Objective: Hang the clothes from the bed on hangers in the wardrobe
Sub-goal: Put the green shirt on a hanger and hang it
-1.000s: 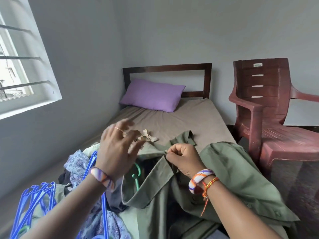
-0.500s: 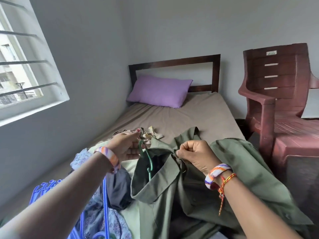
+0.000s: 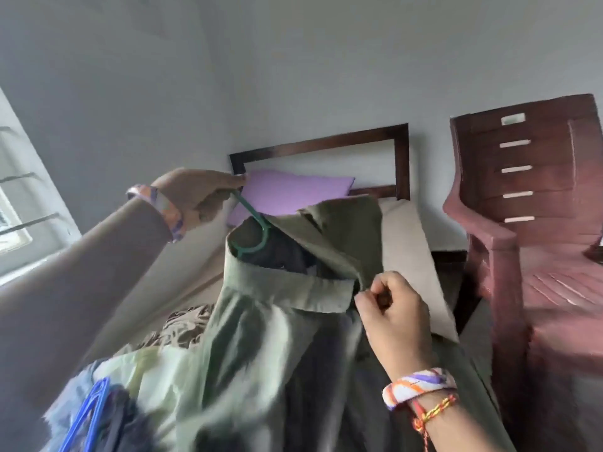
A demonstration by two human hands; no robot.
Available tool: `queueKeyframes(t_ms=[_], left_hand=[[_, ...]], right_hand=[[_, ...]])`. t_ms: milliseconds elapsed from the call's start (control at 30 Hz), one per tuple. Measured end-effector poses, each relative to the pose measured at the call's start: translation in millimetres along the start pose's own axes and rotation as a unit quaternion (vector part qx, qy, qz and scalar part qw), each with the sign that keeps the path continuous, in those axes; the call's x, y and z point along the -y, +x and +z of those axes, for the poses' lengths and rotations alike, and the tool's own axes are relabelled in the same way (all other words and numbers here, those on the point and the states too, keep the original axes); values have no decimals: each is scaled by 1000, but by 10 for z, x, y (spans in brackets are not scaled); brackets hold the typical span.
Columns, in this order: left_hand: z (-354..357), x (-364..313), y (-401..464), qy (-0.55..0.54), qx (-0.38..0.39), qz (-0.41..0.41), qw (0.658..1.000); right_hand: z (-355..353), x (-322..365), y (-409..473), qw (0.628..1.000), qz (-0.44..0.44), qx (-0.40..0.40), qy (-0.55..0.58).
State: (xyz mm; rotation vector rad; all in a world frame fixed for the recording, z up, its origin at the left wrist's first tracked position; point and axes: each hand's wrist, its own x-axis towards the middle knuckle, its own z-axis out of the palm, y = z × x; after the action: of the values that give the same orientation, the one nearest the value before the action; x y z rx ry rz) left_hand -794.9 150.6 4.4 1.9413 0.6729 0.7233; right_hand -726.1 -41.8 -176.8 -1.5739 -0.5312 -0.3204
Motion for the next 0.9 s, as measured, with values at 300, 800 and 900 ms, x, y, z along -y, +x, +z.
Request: queueKeyframes(t_ms=[300,800,900], left_hand=[[412,-2633,197,190,-130,288,929],[-206,-4498,150,350,-270,297,846],[-359,-4522,190,307,-292,299,855]], right_hand=[[-1350,1366,2076,979,-203,-1,-33],[-1824,4160,3692,908,-347,206,-110],[-1887,4000,3887,913,-276,230,-191]])
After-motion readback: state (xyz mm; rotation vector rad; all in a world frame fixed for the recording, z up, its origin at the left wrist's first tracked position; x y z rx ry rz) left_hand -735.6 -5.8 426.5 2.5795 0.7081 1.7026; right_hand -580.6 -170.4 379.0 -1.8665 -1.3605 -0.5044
